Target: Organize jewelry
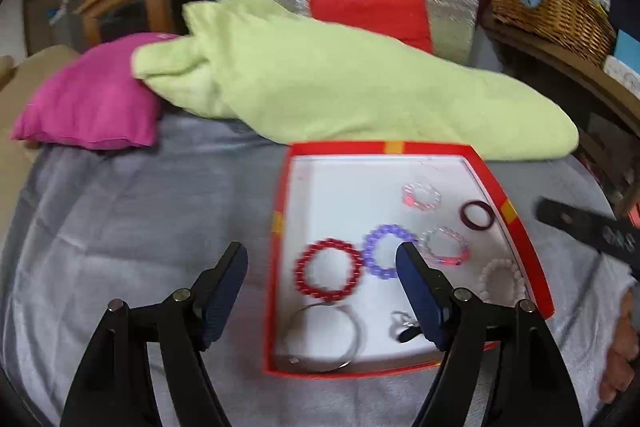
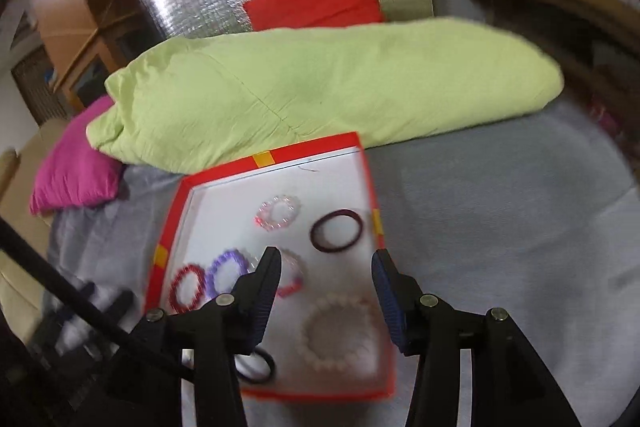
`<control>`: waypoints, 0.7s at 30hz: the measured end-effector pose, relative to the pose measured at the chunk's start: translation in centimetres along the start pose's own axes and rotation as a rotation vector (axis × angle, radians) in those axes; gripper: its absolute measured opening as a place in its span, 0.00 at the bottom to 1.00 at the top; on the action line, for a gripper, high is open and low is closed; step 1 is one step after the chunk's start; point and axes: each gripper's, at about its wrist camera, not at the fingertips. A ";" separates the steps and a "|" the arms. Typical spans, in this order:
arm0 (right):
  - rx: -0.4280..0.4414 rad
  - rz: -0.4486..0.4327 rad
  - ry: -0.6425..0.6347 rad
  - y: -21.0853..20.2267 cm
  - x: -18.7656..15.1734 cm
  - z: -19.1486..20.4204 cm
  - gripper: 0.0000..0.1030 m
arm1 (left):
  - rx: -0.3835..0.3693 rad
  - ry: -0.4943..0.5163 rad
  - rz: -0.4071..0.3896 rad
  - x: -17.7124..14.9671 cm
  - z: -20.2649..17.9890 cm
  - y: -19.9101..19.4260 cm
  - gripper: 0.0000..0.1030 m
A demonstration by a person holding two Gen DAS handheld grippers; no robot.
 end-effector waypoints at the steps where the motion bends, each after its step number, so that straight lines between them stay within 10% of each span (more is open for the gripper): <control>1: -0.021 -0.023 -0.027 -1.2 -0.5 -0.1 0.50 | 0.017 -0.005 -0.010 0.0 0.2 -0.4 0.75; 7: -0.071 -0.129 -0.106 -7.3 -4.0 -0.9 0.61 | 0.184 0.044 -0.038 -1.1 0.3 -4.4 0.78; 21: -0.084 -0.215 -0.159 -14.6 -10.8 -0.2 0.66 | 0.168 -0.004 -0.062 -5.9 -0.4 -10.7 0.84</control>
Point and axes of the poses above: each gripper's, at about its wrist camera, not at the fingertips, and y roughly the way its jaws point, z to its left, x to its top, and after that the axes turned 11 degrees about -x, right-handed
